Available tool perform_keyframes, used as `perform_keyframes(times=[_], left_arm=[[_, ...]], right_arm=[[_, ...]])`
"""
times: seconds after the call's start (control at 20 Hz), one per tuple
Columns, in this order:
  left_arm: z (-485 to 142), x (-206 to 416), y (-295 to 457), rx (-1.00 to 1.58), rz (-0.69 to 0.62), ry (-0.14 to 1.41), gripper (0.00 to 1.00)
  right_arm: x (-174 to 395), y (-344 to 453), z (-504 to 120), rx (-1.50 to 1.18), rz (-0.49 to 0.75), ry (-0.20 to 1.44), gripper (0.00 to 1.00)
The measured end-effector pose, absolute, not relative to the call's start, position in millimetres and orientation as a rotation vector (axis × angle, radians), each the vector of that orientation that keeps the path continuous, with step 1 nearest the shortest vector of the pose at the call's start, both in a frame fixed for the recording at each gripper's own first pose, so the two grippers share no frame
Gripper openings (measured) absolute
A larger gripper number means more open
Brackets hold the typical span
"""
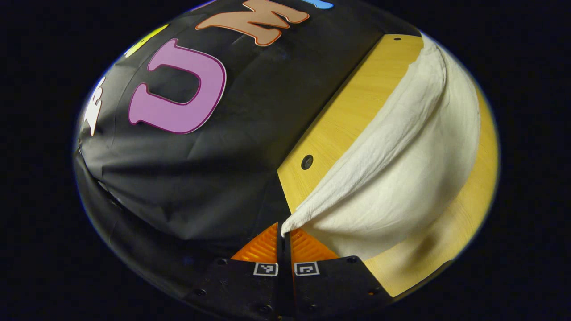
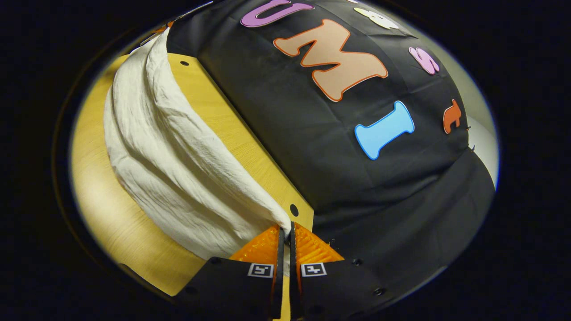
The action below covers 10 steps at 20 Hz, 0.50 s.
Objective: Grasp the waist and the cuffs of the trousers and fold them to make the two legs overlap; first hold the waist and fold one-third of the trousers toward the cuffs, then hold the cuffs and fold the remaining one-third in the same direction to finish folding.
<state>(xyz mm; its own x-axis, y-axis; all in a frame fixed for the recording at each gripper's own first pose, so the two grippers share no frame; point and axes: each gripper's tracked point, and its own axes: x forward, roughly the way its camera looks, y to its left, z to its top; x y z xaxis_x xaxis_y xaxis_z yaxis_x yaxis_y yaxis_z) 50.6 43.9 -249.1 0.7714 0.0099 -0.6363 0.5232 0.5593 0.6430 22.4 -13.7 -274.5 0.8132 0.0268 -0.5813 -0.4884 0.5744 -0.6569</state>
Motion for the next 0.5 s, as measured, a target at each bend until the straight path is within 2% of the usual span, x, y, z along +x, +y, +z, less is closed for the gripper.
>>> perform_keyframes(times=[0.1, 0.3, 0.5], left_arm=[[-256, 69, 38, 0.922, -0.326, 0.617, 0.0], [-276, 108, 25, 0.909, -0.305, 0.561, 0.0], [-322, 125, 11, 0.903, -0.353, 0.599, 0.0]], right_arm=[[36, -8, -286, -0.924, 0.305, 0.569, 0.06], [61, 8, -322, -0.917, 0.294, 0.584, 0.08], [78, 20, -358, -0.941, 0.276, 0.622, 0.08]])
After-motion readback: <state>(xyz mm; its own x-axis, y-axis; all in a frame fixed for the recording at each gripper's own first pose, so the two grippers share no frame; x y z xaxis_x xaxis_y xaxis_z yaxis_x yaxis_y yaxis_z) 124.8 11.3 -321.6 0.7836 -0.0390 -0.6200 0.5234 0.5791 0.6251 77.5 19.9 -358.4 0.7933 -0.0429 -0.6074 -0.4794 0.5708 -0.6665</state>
